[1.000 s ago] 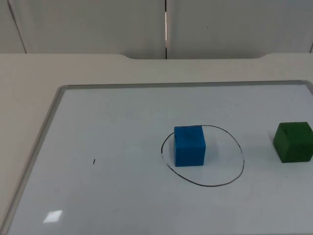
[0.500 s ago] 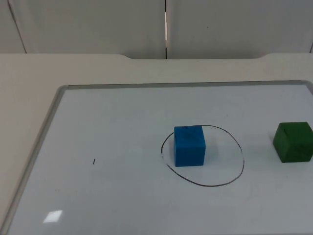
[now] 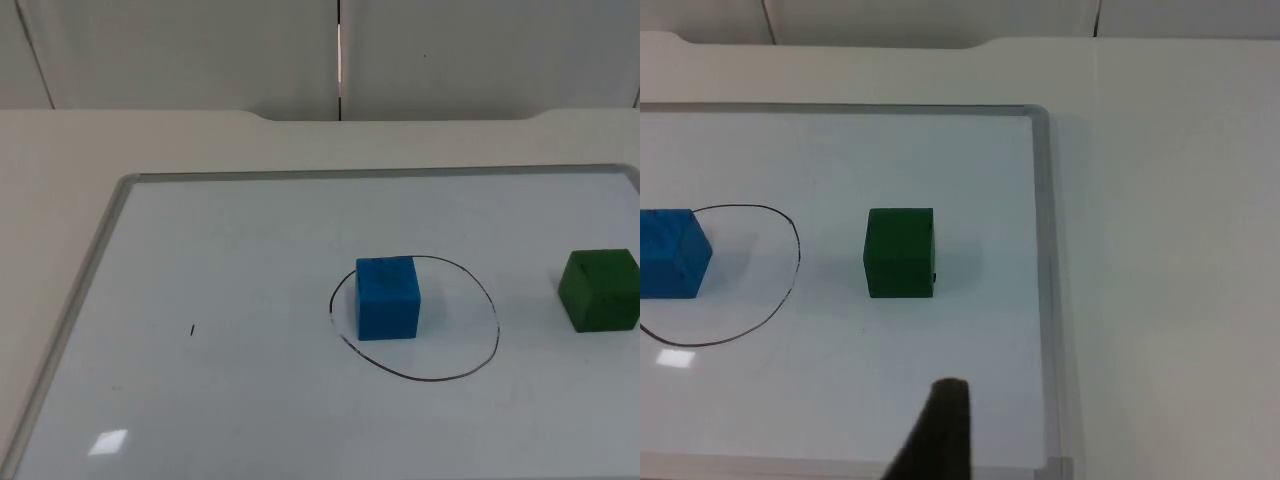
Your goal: Push the two cubes into the marked area.
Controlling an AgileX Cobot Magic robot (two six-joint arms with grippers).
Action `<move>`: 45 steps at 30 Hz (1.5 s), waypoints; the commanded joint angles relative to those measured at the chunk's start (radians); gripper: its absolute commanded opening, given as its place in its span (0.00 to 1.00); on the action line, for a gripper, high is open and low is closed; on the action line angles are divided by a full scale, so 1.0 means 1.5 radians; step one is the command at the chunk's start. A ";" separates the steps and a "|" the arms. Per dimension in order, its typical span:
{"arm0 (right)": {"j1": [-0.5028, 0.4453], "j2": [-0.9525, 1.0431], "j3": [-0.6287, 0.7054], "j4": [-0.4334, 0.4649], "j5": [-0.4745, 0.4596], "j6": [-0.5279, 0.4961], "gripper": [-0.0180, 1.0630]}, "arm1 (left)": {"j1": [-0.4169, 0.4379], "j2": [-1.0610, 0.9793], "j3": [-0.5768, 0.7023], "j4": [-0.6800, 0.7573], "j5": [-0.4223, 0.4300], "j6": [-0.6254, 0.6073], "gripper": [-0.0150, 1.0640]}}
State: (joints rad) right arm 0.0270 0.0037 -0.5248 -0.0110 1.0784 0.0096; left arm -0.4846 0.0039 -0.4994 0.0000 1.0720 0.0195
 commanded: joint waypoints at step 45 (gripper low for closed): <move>-0.002 1.060 -0.327 0.027 -0.259 0.047 0.09 | -0.001 -0.003 0.003 -0.007 0.003 -0.002 0.01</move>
State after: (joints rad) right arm 0.0270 1.5724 -1.0072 0.0257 0.7199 0.0859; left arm -0.4846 0.0039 -0.4994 0.0000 1.0720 0.0195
